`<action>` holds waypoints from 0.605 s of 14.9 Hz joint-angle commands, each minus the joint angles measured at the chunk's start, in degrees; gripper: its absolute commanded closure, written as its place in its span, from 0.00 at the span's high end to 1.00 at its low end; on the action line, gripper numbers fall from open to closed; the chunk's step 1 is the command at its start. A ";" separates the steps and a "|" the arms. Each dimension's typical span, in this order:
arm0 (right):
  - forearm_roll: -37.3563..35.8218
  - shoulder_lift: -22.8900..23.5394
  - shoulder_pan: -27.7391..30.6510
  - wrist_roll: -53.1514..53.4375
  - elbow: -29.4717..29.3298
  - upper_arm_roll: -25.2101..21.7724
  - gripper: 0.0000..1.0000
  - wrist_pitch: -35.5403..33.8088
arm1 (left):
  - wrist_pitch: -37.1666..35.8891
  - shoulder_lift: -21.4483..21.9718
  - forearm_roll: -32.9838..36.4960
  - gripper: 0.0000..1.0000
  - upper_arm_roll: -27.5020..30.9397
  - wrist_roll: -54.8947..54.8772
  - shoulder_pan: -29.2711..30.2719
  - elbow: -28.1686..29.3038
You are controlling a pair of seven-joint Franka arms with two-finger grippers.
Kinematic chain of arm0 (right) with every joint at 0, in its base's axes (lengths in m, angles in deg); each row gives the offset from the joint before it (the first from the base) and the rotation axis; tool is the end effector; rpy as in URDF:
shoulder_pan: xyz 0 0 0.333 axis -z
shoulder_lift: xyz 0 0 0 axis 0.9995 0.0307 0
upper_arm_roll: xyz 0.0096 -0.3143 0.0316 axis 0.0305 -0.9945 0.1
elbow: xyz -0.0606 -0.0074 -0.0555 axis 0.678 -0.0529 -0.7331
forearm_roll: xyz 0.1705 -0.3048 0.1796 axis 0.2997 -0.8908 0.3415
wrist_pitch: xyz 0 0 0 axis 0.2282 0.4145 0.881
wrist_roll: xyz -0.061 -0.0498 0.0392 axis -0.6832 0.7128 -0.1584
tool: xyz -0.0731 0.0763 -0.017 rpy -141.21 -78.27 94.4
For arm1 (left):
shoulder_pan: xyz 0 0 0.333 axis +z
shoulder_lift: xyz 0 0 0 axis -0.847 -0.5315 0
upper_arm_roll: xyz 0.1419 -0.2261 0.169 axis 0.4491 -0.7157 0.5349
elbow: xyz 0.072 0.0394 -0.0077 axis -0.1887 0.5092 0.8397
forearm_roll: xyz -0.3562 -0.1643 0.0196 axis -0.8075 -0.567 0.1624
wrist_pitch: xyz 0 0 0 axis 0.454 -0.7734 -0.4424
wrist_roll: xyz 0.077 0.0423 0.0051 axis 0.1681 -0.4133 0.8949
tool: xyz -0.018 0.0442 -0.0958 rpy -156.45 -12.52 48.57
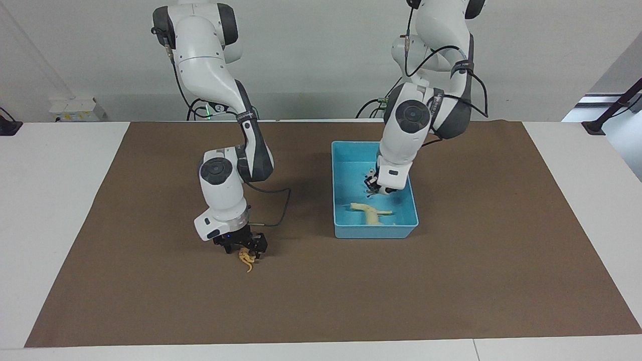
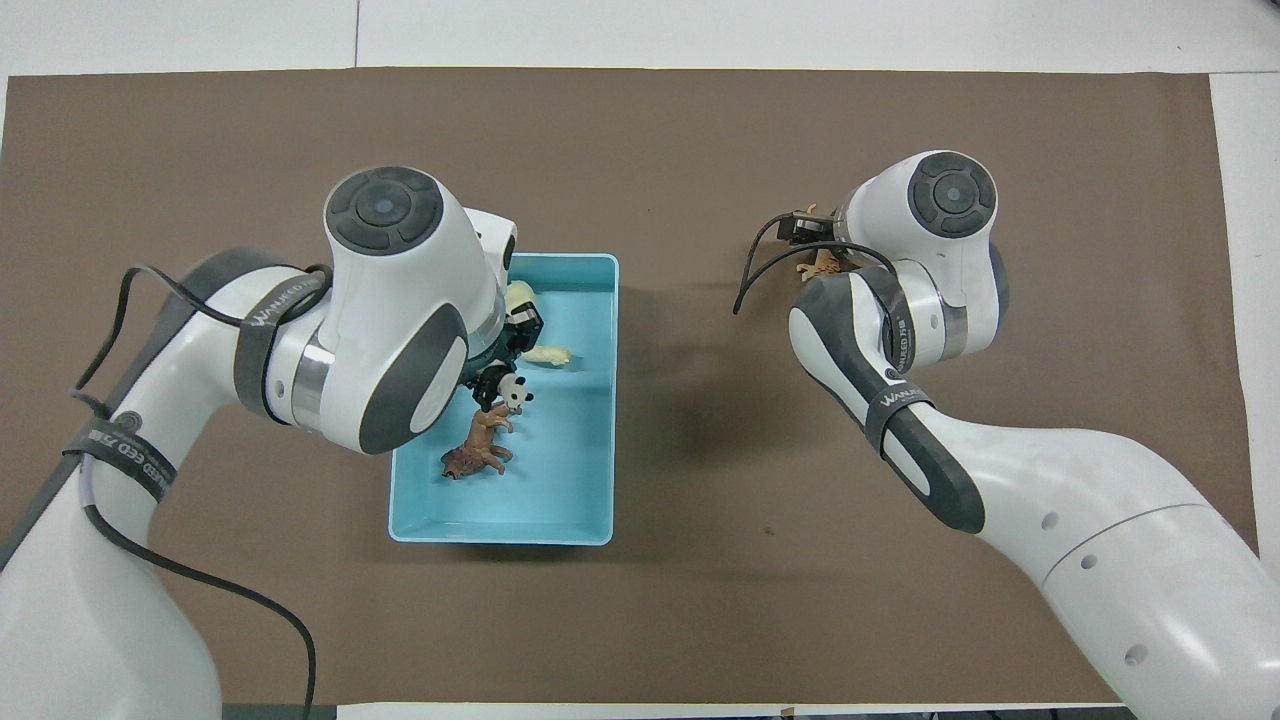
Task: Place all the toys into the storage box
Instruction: 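Lower the panda into the blue box and open the left gripper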
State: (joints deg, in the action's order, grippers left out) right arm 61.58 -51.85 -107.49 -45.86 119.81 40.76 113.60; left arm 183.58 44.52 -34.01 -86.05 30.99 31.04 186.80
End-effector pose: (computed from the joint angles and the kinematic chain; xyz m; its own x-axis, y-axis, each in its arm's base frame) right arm 0.6708 0.1587 0.2803 0.9611 -0.2181 0.1694 -0.2135 -0.9759 -0.0449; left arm 0.5223 -0.2947 0.3983 0.8997 0.4140 -0.1386 0.4021 -0.9094 -0.1066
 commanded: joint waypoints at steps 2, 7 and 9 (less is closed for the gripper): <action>-0.70 -0.86 0.62 -4.67 2.07 0.46 0.09 1.71 | 2.25 4.53 -0.84 1.00 1.27 -1.02 -0.83 4.37; -0.70 -0.95 0.27 -4.67 1.55 0.38 0.00 0.66 | 0.42 6.99 -0.40 1.00 2.15 -10.66 5.11 1.29; -0.70 -1.12 0.09 -4.67 1.11 0.38 0.00 0.21 | -1.52 7.26 -0.22 1.00 2.06 -21.45 12.06 0.41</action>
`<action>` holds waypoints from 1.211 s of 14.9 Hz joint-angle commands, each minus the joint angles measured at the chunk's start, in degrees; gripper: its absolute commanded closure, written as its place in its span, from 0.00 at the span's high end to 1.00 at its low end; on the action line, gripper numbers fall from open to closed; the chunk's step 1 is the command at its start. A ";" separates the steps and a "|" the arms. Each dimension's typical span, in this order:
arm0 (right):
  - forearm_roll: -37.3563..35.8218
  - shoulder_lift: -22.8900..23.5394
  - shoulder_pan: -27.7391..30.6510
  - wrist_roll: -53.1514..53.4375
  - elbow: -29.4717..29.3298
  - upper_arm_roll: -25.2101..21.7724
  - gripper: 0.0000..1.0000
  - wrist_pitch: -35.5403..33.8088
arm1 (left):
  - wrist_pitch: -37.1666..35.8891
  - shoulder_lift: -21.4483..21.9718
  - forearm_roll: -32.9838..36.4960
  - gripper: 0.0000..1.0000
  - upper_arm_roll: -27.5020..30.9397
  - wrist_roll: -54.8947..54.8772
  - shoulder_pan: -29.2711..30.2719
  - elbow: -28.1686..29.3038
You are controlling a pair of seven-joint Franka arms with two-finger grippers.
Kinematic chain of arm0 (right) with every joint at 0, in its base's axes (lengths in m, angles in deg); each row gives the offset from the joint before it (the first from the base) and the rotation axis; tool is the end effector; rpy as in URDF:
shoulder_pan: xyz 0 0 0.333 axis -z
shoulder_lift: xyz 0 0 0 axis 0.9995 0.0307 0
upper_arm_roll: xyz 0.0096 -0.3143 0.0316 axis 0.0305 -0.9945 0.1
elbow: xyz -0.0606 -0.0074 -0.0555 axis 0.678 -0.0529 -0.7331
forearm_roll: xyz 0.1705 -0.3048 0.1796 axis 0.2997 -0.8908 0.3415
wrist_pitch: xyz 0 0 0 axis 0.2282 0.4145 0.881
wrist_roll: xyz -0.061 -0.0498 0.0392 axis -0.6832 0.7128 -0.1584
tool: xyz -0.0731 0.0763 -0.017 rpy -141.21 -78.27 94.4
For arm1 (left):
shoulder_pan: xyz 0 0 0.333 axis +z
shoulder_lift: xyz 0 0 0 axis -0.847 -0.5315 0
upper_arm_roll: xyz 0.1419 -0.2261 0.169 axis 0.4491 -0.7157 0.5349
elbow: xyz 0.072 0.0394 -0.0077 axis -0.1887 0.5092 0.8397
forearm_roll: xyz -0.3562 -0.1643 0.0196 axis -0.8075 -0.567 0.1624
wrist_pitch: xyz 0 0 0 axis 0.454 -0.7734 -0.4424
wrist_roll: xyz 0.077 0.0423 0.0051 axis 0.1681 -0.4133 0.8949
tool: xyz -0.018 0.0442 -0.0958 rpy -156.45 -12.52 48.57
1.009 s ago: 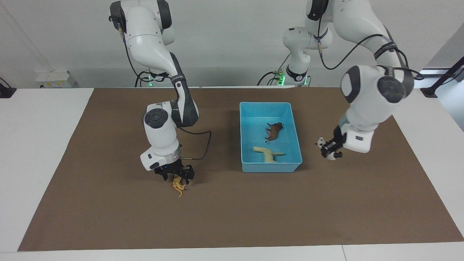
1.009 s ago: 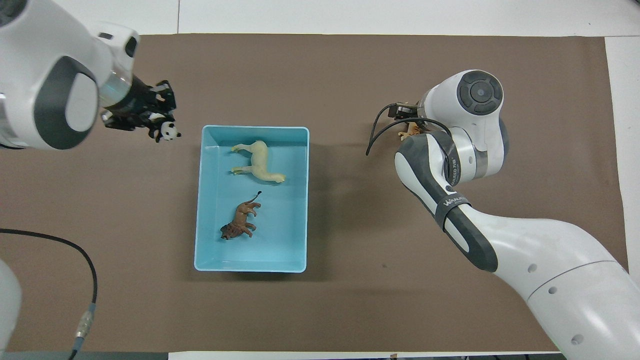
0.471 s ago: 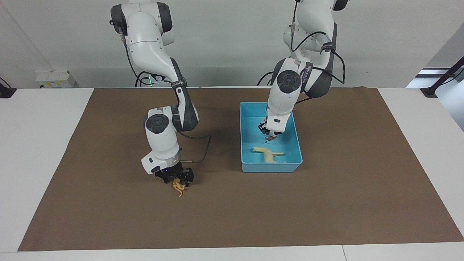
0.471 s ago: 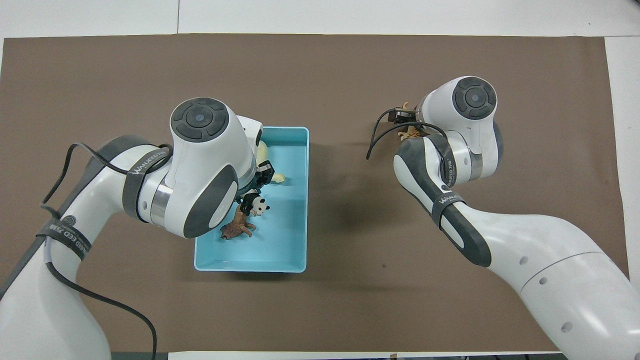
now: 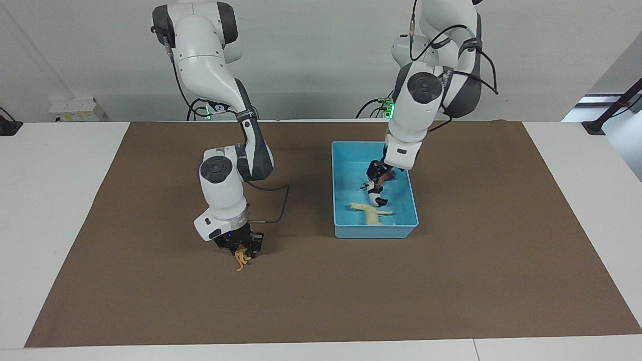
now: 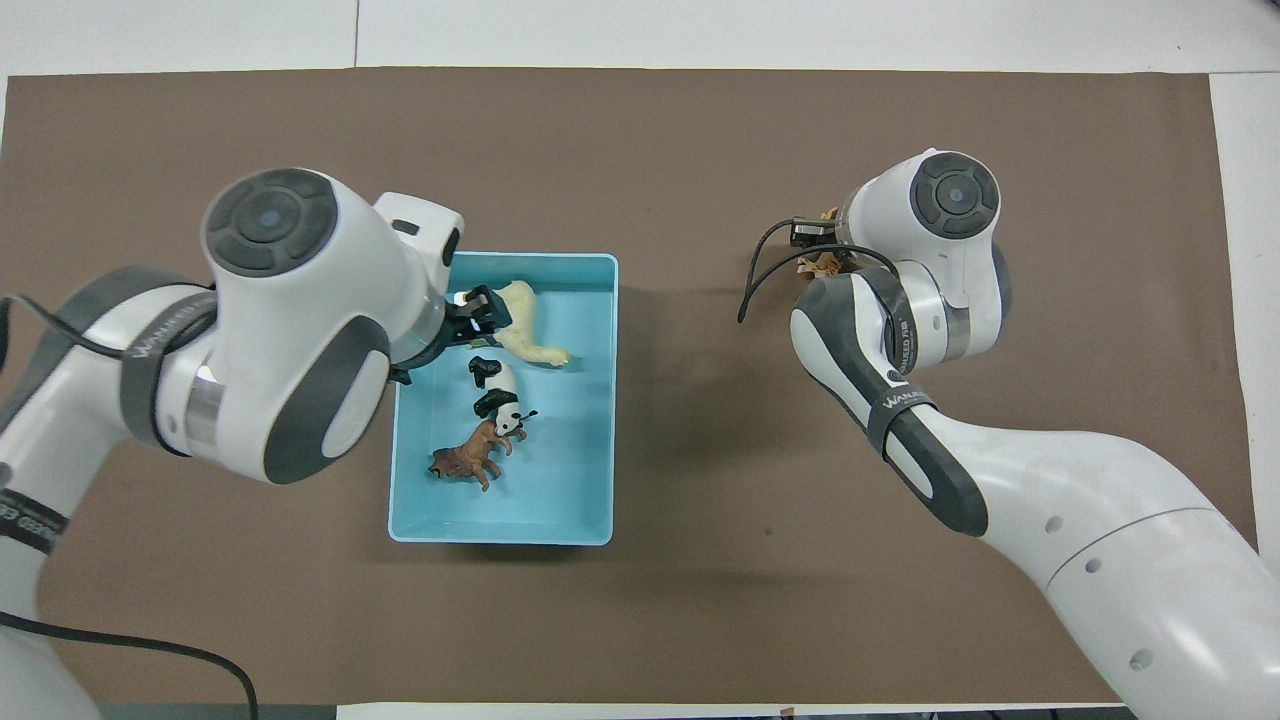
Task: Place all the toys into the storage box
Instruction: 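Lower the panda into the blue box and open the left gripper, then place the tiger into the box with the right gripper while the left gripper withdraws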
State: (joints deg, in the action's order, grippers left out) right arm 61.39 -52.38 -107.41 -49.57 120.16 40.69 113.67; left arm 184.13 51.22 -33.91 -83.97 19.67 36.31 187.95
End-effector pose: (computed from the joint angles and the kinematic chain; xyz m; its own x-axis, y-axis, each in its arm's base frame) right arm 0.6702 0.1567 0.2841 0.9720 -0.1549 0.1767 -0.1514 -0.9879 -0.0333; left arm 0.5422 -0.2211 0.4590 0.9361 0.3443 -0.0717 0.3442 -0.9388 -0.0142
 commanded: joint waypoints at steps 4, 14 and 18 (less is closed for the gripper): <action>-0.24 -0.68 -1.22 0.00 -11.94 0.53 0.00 -17.81 | -5.06 0.38 -0.23 1.00 0.07 -20.45 12.34 -5.04; 5.74 3.80 -17.64 23.82 -36.53 6.68 0.00 -18.71 | -18.34 0.47 1.87 1.00 0.16 -32.25 17.53 -13.92; 6.61 2.66 -20.47 24.35 -29.57 6.68 0.97 -12.25 | -18.96 0.47 2.05 1.00 0.16 -36.38 18.51 -14.63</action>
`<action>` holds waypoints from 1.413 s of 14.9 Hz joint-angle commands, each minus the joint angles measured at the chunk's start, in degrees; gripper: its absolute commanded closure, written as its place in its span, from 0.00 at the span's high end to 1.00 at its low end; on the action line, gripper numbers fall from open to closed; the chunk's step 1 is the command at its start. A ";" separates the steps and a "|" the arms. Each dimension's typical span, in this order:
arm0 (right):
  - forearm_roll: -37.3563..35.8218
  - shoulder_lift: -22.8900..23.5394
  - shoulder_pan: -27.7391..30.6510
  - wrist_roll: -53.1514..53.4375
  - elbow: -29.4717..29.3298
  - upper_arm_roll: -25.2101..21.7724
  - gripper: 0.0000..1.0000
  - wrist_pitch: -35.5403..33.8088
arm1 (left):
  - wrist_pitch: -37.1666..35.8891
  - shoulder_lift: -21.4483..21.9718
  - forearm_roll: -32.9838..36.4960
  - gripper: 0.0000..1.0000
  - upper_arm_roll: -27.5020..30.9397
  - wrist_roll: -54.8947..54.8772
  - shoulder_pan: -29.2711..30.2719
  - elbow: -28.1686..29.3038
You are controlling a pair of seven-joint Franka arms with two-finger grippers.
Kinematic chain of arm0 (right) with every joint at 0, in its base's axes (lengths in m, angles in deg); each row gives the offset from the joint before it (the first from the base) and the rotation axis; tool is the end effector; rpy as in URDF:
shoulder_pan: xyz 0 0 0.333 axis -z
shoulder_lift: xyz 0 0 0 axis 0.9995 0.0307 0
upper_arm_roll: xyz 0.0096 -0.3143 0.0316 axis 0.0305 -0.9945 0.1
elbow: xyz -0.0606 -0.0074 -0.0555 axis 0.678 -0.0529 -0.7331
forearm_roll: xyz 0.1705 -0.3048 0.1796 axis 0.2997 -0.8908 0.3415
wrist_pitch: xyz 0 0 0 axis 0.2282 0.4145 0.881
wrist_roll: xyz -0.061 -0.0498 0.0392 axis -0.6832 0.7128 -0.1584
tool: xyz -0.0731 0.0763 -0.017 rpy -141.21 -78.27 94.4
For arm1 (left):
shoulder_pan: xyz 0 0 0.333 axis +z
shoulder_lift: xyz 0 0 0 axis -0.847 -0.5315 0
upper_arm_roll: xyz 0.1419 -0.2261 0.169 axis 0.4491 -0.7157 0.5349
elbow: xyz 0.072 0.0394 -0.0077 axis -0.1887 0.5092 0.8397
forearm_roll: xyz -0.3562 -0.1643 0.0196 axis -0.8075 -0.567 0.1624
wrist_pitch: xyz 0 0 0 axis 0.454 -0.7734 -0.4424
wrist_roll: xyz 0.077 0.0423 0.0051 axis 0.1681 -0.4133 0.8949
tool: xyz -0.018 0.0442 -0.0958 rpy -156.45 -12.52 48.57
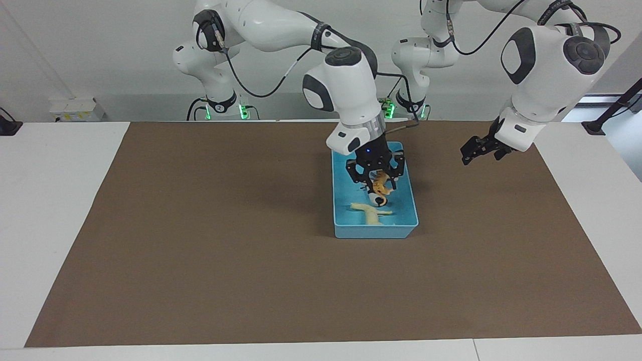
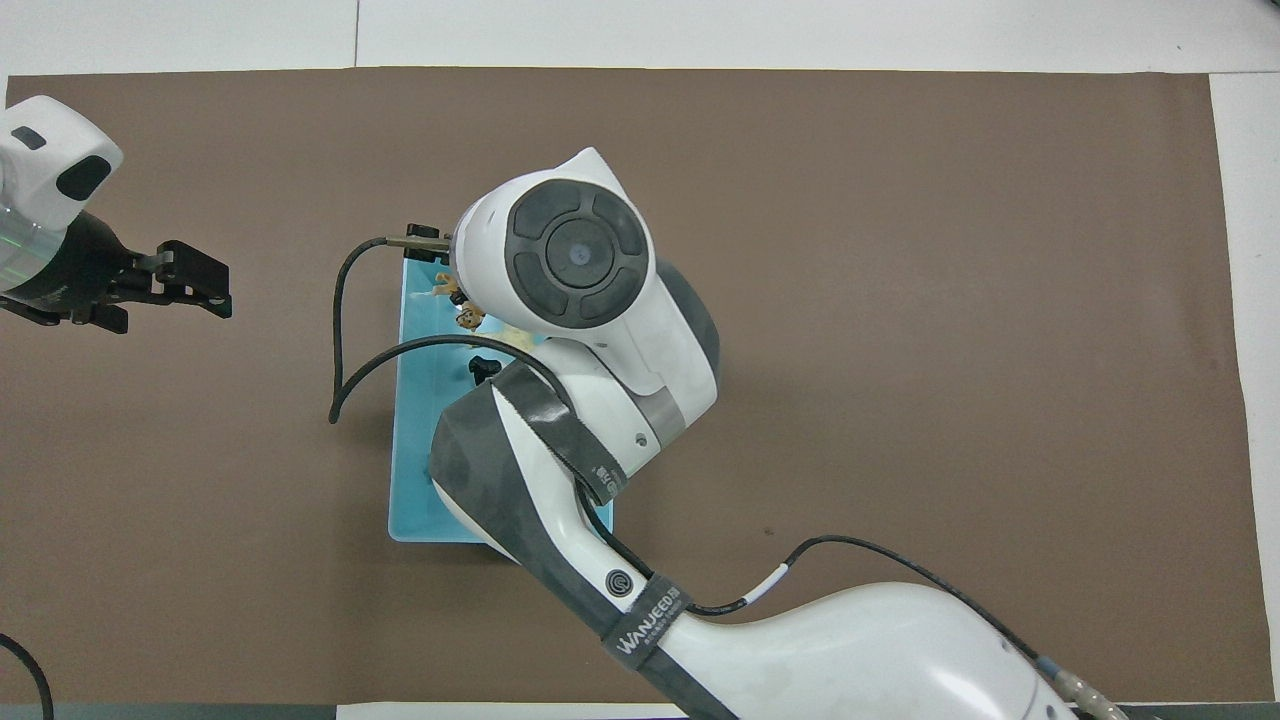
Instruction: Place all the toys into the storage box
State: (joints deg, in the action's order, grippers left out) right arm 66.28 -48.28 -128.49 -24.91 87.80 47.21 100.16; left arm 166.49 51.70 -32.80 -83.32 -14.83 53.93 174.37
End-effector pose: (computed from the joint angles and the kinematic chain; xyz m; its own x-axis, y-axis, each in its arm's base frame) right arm 0.5864 0.4987 0.4802 0.9611 -0.1866 0.2038 -0.0983 -0.9202 -0.3790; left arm 0.5790 -0.0390 0.5511 0.9904 0.0560 -0.1265 0.0569 -0.9984 0.0037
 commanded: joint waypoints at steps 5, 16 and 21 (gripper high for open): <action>0.42 -1.70 -0.53 12.16 1.57 -0.18 1.00 -0.66 | -1.84 2.00 0.77 1.00 -0.40 -2.23 0.79 -0.96; -6.62 -13.57 27.12 -39.00 7.00 -0.54 1.00 -16.83 | -1.85 6.14 0.85 1.00 -0.58 -3.64 0.79 2.54; -4.77 -17.95 35.41 -45.91 8.16 -0.62 1.00 -35.61 | -0.36 6.76 0.85 1.00 -0.58 -3.90 0.88 3.61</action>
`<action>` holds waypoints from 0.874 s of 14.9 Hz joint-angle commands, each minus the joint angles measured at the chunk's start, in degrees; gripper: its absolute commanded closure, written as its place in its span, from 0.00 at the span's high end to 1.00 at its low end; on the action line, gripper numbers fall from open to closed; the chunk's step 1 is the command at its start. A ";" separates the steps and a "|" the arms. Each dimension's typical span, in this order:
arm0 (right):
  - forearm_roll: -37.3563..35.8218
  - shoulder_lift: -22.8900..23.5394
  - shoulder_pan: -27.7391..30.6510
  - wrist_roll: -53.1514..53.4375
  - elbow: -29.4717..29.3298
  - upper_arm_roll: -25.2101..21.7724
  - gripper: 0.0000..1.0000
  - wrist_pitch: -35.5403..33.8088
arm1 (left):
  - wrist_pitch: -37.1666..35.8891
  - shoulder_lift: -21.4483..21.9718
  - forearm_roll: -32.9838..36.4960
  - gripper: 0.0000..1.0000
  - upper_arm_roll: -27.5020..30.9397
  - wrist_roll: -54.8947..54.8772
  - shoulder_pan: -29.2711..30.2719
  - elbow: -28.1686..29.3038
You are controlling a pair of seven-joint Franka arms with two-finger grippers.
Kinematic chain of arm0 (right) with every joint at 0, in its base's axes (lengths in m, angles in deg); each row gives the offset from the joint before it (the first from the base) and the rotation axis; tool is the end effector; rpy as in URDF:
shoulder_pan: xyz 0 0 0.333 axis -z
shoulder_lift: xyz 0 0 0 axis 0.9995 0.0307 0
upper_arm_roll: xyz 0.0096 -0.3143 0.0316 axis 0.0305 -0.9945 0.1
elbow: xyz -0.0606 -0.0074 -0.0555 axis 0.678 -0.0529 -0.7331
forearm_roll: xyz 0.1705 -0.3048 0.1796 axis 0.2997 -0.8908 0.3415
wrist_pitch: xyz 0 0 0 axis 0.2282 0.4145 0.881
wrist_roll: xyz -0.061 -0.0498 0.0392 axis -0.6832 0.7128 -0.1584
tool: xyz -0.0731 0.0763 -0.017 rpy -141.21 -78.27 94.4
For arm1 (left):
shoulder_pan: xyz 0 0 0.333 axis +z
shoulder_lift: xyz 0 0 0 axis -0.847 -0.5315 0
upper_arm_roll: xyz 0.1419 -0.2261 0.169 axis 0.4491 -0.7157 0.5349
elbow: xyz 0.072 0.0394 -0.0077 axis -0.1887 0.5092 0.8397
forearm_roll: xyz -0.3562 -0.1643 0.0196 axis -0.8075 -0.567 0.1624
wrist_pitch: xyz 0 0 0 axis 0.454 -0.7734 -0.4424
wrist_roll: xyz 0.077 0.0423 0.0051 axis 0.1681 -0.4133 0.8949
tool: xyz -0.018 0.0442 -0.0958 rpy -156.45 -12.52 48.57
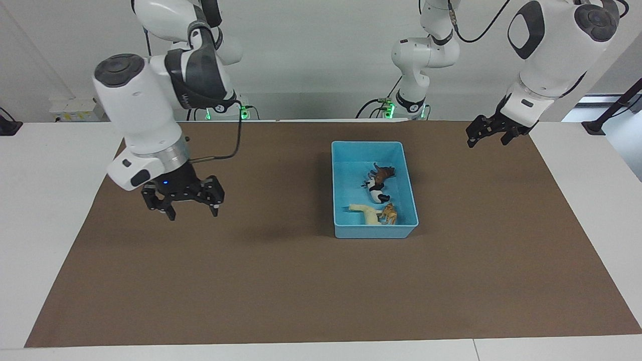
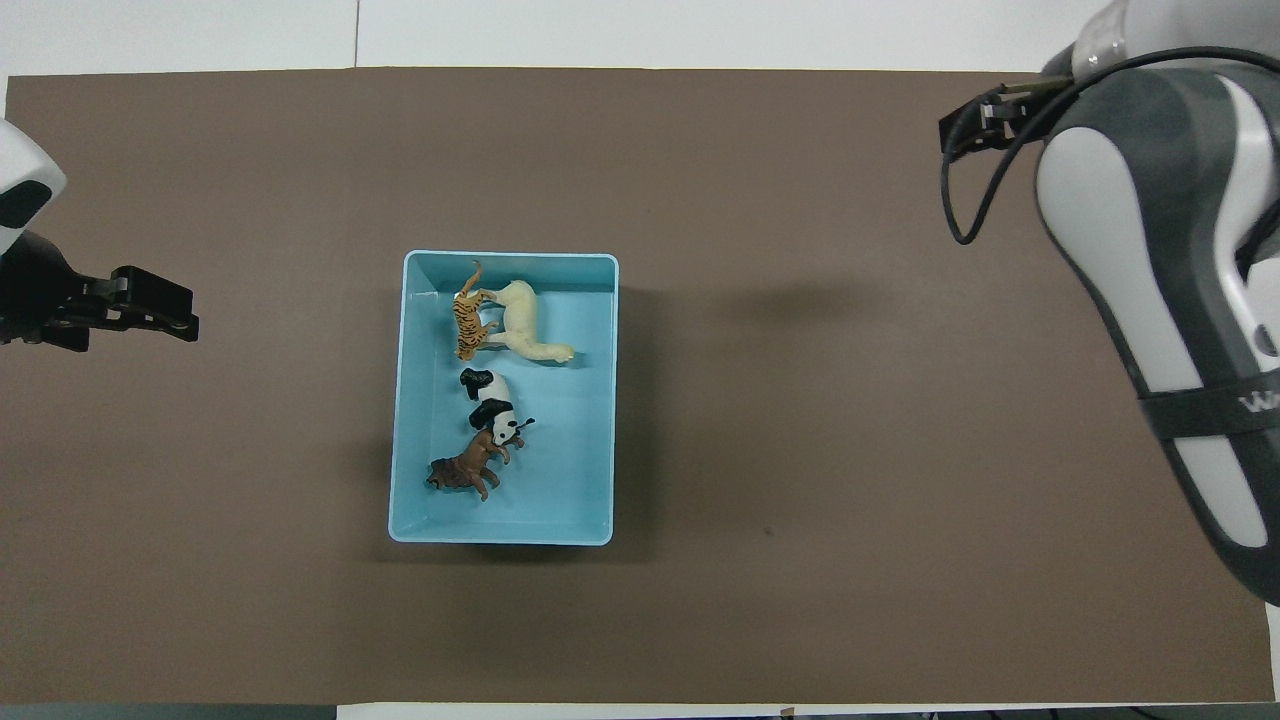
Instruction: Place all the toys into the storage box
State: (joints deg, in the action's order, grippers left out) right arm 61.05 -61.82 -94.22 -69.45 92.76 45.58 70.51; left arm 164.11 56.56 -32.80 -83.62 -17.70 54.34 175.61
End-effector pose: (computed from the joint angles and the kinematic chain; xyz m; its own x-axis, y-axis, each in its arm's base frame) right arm 0.6774 0.0562 0.5513 0.9967 0.0509 0.0631 0.0524 -0.9984 -0.0221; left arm 0.5527 -0.0362 0.5861 0.9945 0.0068 -0.1047 0.0082 -0.9999 0.0122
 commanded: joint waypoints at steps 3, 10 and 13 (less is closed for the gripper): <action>-0.60 -13.96 2.46 -2.18 13.08 0.65 1.00 -10.50 | 3.53 1.89 0.85 1.00 -0.28 -1.30 0.47 3.07; -0.96 -23.86 6.94 -8.95 26.16 0.48 1.00 -3.35 | 5.37 2.24 0.85 1.00 -0.28 -1.21 1.09 3.60; -2.71 -21.04 8.69 -8.94 18.25 0.65 1.00 -8.36 | 5.37 2.24 0.85 1.00 -0.28 -1.30 1.09 3.60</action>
State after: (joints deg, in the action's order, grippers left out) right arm 59.38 -85.53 -87.17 -77.16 116.96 45.47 65.56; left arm 168.22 56.94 -32.80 -83.44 -18.10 54.66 177.00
